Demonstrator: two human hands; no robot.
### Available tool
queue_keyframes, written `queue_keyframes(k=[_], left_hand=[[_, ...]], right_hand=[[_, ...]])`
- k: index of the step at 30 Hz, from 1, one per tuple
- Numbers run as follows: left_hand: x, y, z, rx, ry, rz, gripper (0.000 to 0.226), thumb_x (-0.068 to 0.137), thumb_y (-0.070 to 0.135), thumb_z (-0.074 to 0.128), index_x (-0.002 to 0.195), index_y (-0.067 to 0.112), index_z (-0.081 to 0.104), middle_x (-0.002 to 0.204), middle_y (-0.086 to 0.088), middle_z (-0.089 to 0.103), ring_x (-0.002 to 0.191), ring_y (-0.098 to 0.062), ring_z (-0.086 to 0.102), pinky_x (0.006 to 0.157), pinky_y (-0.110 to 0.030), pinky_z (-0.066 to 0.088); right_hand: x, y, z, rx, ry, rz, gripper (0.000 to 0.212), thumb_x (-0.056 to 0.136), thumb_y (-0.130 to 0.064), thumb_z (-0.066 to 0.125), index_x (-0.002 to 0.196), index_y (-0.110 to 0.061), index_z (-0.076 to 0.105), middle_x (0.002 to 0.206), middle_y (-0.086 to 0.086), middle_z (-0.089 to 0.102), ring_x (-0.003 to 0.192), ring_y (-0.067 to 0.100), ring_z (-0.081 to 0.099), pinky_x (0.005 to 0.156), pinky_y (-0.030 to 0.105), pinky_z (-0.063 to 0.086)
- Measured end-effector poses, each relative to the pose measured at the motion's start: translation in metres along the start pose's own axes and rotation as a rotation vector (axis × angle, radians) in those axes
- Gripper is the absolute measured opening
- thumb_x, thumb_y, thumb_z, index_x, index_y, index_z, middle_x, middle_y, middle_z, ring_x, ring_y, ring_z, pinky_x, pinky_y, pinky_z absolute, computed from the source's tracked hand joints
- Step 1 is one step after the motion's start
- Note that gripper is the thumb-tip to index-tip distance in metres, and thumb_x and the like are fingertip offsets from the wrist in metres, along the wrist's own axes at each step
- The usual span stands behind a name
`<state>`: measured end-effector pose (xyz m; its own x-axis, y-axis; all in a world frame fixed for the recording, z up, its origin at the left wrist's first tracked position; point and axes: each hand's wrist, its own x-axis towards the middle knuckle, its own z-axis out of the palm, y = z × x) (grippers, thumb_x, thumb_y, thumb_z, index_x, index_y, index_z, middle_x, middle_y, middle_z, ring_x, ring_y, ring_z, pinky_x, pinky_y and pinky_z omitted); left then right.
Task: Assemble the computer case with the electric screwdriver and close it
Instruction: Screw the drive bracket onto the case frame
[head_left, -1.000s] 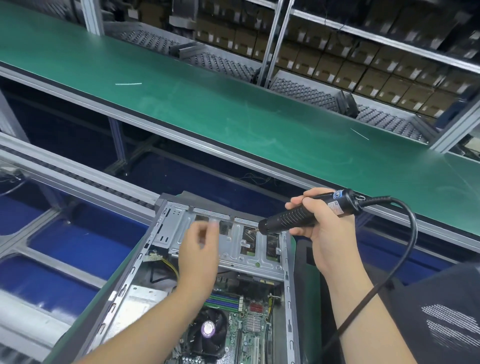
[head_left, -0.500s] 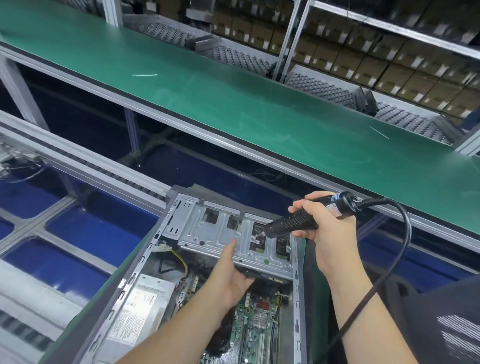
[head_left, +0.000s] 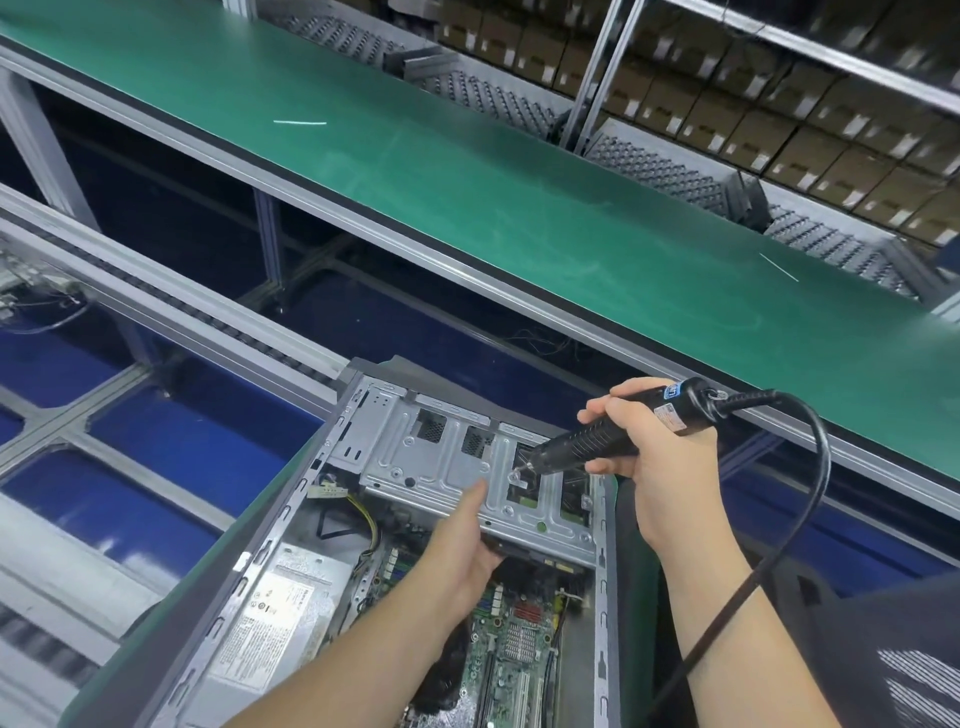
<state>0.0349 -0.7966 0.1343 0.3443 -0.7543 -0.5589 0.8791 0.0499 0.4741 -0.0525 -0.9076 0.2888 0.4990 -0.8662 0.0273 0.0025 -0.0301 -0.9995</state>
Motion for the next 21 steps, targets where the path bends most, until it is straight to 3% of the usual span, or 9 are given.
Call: queue_keyframes(k=[21], left_hand=[[0.0035,-0.0023,-0.0025,-0.004,-0.025,0.021,0.038,0.108,0.04,0.044,0.13,0.016,0.062,0.12,-0.008,0.075,0.111,-0.022,0.072,0.107,-0.045,0.048]], right_hand=[[0.0065,0.0065,0.0027,-0.036,-0.017,0.015,0.017,0.068,-0.019,0.079,0.081,-0.029,0.077,0.09,0.012,0.078,0.088,0.029,0.079,0.052,0.035,0.06]])
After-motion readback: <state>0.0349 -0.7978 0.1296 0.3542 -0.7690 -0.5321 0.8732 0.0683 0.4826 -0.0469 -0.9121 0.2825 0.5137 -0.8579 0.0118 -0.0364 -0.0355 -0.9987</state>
